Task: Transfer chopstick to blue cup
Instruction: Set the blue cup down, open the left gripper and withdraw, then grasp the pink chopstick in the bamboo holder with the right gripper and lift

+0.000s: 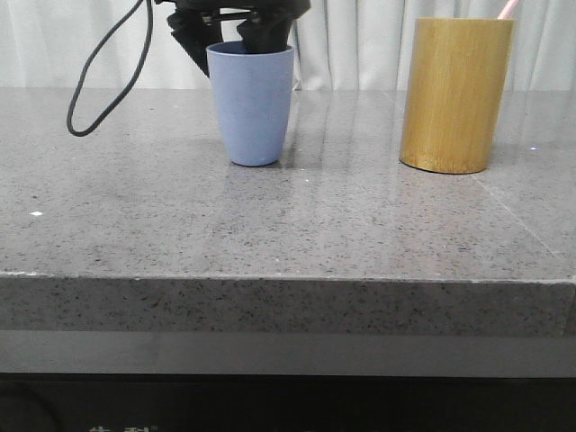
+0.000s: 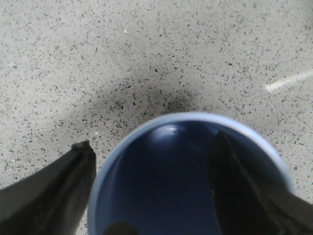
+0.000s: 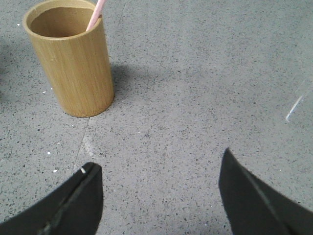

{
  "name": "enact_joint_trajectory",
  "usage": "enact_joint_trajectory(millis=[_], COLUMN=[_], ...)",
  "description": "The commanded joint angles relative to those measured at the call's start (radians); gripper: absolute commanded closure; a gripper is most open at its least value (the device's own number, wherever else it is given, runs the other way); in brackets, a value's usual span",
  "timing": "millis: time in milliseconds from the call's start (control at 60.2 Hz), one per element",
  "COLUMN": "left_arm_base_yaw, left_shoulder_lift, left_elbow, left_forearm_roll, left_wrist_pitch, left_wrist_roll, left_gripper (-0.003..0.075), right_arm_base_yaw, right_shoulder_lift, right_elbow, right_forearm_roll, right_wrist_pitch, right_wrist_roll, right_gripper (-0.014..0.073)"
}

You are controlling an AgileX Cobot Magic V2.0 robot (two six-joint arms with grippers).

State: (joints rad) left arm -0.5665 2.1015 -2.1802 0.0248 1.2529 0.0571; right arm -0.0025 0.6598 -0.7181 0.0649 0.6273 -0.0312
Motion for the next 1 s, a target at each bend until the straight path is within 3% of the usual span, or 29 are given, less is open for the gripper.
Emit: enact_joint_trajectory(millis=[0, 499, 731, 831, 981], left_arm_base_yaw=[-0.004, -0.004, -0.004, -0.004, -0.004], left_shoulder_lift=[-0.096, -0.302, -0.47, -0.556, -0.715], left_elbow=[-0.024, -0.024, -0.016, 0.045, 0.276], left_forearm_roll=[-0.008, -0.094, -0.094, -0.099, -0.104], left_wrist_pitch=[0.016, 0.016, 0.009, -0.043, -0.164], left_wrist_roll=[-0.002, -0.002, -0.002, -0.002, -0.002], left_gripper=[0.0219, 0.023, 0.023, 0.023, 0.023], right_arm_base_yaw=[-0.005, -0.005, -0.005, -0.005, -0.005], right_shoulder_lift=[0.004, 0.006, 0.071, 0.131, 0.239], right_elbow=[-0.033, -0.033, -0.063, -0.113, -0.188], right_forearm_roll=[0.004, 0.043, 0.134, 0.195, 0.246], right_wrist_pitch=[-0.068, -0.197, -0.231, -0.231, -0.244], right_wrist_roll=[-0.009, -0.009, -0.009, -0.009, -0.009], right_gripper=[0.0077, 0.0077, 0.0077, 0.0077, 0.0077])
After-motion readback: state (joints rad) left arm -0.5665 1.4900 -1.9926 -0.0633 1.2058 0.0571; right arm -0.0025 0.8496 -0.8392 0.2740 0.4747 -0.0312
